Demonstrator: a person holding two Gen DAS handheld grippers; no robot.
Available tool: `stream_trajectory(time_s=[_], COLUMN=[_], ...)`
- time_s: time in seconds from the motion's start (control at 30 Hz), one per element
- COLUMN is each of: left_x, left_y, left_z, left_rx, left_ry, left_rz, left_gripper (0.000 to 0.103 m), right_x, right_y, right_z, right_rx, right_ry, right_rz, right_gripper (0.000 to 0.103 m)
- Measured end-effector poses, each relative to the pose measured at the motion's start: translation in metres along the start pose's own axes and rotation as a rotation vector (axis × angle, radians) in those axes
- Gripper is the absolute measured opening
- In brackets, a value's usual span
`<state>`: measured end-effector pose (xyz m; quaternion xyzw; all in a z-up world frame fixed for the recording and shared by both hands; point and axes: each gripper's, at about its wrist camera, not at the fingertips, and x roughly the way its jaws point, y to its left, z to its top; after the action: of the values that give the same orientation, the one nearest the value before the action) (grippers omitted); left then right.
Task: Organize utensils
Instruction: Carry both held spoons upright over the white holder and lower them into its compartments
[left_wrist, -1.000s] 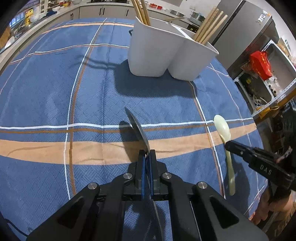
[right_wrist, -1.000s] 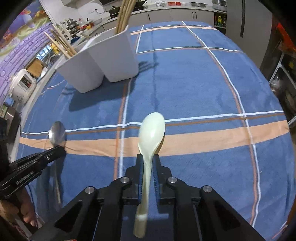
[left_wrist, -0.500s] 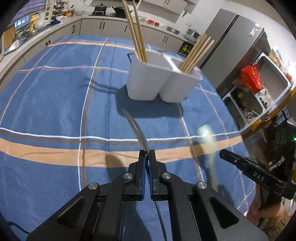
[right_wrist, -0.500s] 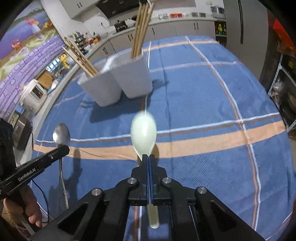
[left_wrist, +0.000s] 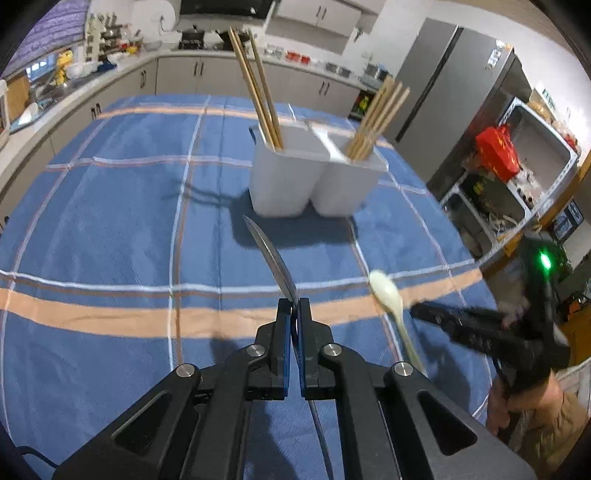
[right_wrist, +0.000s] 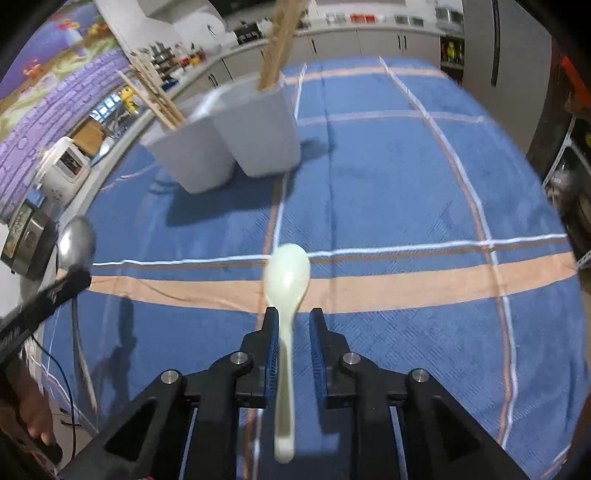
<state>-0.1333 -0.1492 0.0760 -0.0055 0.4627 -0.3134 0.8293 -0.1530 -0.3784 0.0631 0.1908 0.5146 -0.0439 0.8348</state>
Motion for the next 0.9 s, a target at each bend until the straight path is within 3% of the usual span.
stream_trajectory(time_s=[0.17, 0.23, 0.3, 0.37, 0.57, 0.73, 0.9], left_x=[0.026, 0.032, 0.037, 0.041, 0.046, 0.046, 0.047], left_y=[0.004, 0.005, 0.007, 0.01, 0.022, 0.035, 0.04], left_z=[-0.014, -0.017, -0.018, -0.02, -0.02, -0.024, -0.025], left_rx=[0.003, 0.004, -0.012, -0.037, -0.123, -0.173, -0.196], left_ry=[0.069, 0.076, 0.083, 0.094, 0.11, 0.119, 0.13], left_rz=[0.014, 0.019, 0.007, -0.005, -0.055, -0.077, -0.1], left_gripper=[0.003, 0.003, 0.003, 0.003, 0.004, 0.01, 0.013], right_x=[0.015, 0.019, 0.024, 0.029, 0.041, 0.044, 0.059], right_y=[0.011, 0.022, 0.037, 0.05, 0.076, 0.093, 0.123], right_z=[0.011, 0.013, 0.016, 0.021, 0.035, 0.038, 0.033], right_rx=[-0.032, -0.063, -0.117, -0.148, -0.201, -0.209, -0.327], right_ry=[0.056, 0.069, 0.081, 0.102, 0.145, 0.164, 0.171], right_rz=[-0.007, -0.031, -0.073, -0.107, -0.112, -0.075, -0.162], right_gripper=[0.019, 0.023, 0.036, 0.042, 0.043, 0.043, 0.044])
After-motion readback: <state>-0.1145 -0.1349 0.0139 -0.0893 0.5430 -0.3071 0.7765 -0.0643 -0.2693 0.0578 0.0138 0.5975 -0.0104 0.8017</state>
